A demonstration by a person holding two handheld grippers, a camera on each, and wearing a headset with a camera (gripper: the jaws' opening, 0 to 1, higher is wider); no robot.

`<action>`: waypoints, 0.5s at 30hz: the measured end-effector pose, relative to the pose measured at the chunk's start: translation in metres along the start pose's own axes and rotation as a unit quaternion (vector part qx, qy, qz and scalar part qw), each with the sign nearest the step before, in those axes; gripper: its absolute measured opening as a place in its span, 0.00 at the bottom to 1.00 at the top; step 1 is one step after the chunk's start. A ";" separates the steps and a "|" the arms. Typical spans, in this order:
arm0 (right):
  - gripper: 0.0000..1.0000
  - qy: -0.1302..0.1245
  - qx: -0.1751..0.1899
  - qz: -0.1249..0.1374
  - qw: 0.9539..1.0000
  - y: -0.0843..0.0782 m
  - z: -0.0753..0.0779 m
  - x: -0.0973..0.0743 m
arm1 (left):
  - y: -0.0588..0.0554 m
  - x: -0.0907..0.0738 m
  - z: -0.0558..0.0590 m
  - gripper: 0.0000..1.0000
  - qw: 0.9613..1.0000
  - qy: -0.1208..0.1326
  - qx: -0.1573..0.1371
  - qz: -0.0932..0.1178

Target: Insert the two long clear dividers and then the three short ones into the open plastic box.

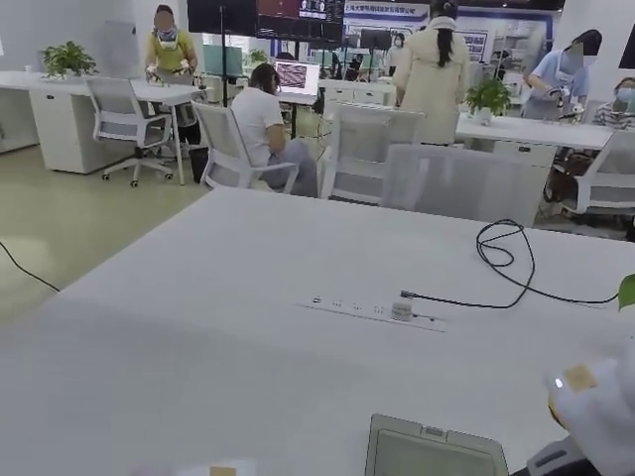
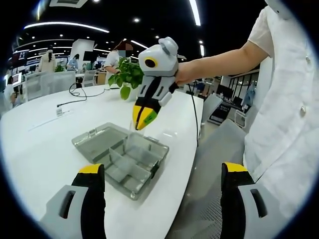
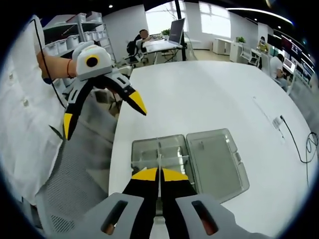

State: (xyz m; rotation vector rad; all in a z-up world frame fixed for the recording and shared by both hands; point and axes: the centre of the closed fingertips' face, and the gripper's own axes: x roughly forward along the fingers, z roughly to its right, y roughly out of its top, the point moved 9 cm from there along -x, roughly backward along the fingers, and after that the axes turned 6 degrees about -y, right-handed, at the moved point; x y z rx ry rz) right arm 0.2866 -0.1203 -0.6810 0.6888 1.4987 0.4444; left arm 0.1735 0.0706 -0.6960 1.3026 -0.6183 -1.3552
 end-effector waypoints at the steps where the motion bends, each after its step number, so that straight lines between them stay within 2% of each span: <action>1: 0.03 0.000 -0.001 -0.001 1.000 -0.001 -0.001 0.001 | 0.000 0.000 0.000 0.99 1.000 0.000 -0.001 0.000; 15: 0.03 -0.007 -0.012 -0.005 1.000 -0.008 0.000 0.009 | -0.001 0.001 0.002 0.98 1.000 -0.001 -0.007 0.003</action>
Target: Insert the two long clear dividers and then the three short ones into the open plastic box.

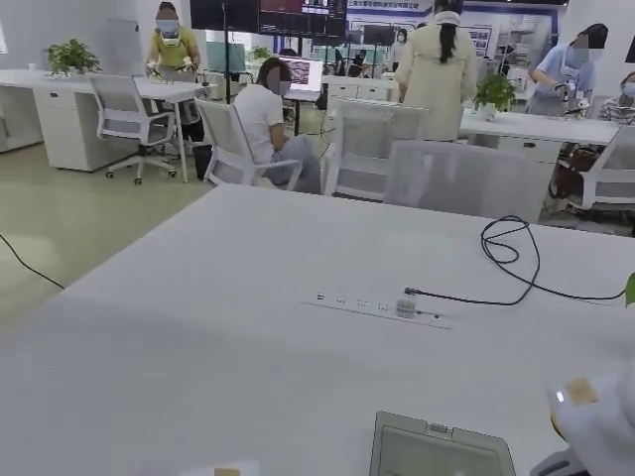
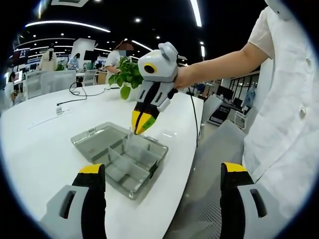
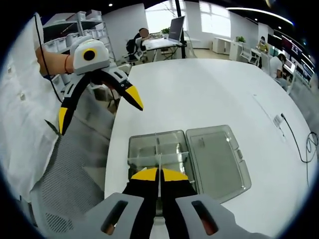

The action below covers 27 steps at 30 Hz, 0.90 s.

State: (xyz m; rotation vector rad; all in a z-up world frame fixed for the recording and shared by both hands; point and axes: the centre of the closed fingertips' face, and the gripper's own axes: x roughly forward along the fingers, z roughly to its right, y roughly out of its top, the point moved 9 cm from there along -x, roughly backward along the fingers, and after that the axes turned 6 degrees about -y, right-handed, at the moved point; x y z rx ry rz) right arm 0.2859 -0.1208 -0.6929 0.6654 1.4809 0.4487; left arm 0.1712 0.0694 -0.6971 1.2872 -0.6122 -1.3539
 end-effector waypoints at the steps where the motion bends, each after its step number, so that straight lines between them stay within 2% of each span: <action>1: 0.03 0.000 -0.003 0.003 1.000 0.001 -0.001 0.000 | 0.000 0.000 0.000 0.98 1.000 0.000 0.000 0.000; 6: 0.03 0.002 -0.036 0.001 0.999 0.003 -0.005 0.006 | 0.000 0.001 0.000 0.98 1.000 -0.001 -0.001 0.000; 11: 0.03 0.004 -0.054 -0.002 0.999 0.006 -0.007 0.010 | -0.001 0.000 0.000 0.98 1.000 -0.001 -0.002 0.000; 27: 0.02 0.012 -0.056 -0.004 0.998 0.006 -0.007 0.020 | -0.002 0.000 -0.002 0.97 1.000 -0.002 -0.006 0.001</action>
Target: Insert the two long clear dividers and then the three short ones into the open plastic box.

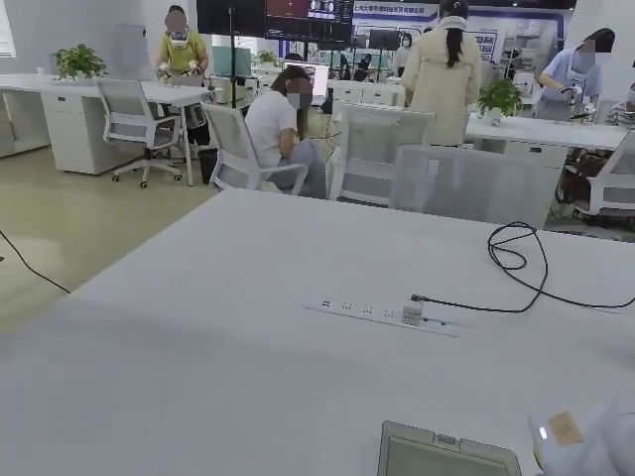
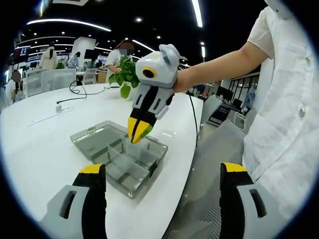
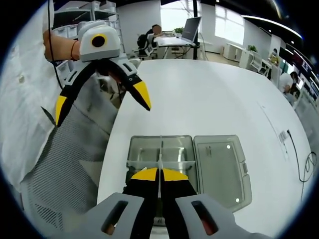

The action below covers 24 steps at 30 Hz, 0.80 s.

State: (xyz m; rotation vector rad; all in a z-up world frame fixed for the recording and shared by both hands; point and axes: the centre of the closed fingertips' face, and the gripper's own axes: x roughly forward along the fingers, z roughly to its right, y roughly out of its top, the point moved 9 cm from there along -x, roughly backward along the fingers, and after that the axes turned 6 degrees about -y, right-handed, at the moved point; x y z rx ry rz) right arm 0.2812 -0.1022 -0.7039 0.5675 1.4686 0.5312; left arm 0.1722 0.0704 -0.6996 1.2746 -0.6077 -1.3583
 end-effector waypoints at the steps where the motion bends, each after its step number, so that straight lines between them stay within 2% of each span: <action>1: 0.02 0.001 -0.005 -0.006 1.000 -0.001 0.000 0.002 | 0.000 0.000 0.000 0.97 1.000 -0.001 0.000 0.000; 15: 0.03 0.012 -0.019 -0.056 0.998 -0.008 0.000 0.025 | -0.005 -0.001 -0.003 0.99 1.000 0.002 -0.003 -0.003; 24: 0.03 0.014 -0.032 -0.079 0.996 -0.009 -0.003 0.032 | -0.006 -0.002 -0.003 0.98 1.000 0.002 -0.006 -0.001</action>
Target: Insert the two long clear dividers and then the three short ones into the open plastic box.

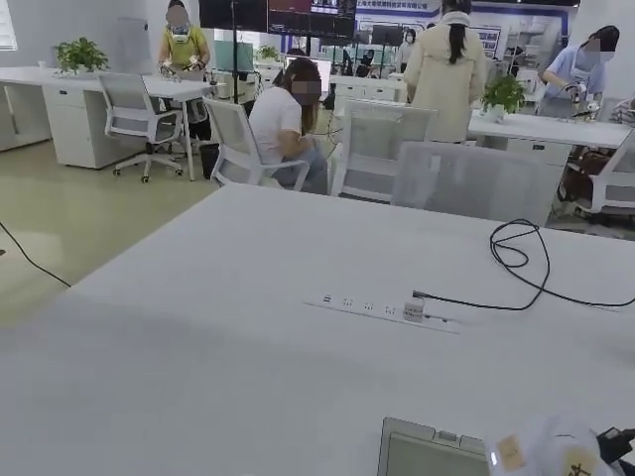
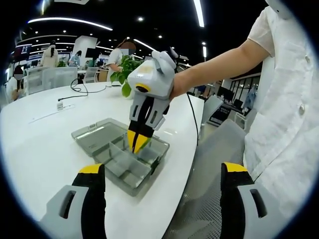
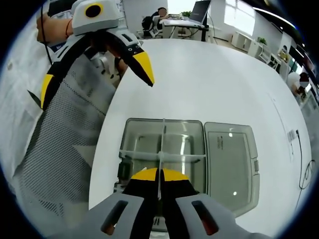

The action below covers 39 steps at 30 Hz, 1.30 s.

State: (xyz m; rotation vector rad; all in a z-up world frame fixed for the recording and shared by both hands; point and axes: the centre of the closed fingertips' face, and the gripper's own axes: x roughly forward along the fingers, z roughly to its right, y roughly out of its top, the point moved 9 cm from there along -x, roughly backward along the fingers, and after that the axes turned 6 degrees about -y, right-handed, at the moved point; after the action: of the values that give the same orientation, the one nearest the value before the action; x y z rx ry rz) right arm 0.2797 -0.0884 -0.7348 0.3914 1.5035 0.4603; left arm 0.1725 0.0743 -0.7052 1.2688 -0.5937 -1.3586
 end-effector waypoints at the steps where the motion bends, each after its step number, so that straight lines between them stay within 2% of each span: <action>1: 0.03 0.000 -0.001 -0.003 1.000 0.000 0.000 0.000 | 0.000 0.000 0.000 0.98 1.000 0.000 -0.001 0.000; 14: 0.03 -0.002 -0.013 -0.018 1.000 0.000 -0.001 0.004 | 0.002 0.000 0.000 0.98 1.000 -0.001 0.001 0.002; 25: 0.03 -0.005 -0.002 -0.017 1.000 -0.001 0.000 0.004 | 0.002 -0.001 0.001 0.98 1.000 0.001 0.001 0.000; 30: 0.04 -0.007 0.012 -0.009 1.000 -0.003 -0.001 0.001 | 0.002 -0.002 0.002 0.98 1.000 0.002 0.002 0.000; 39: 0.14 -0.016 0.036 0.015 0.999 -0.003 -0.002 -0.008 | 0.002 -0.003 0.002 0.98 1.000 0.008 -0.004 0.003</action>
State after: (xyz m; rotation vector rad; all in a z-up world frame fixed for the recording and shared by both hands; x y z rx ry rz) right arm 0.2781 -0.0957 -0.7294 0.4763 1.4873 0.4236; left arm 0.1705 0.0758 -0.7013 1.2702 -0.5786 -1.3437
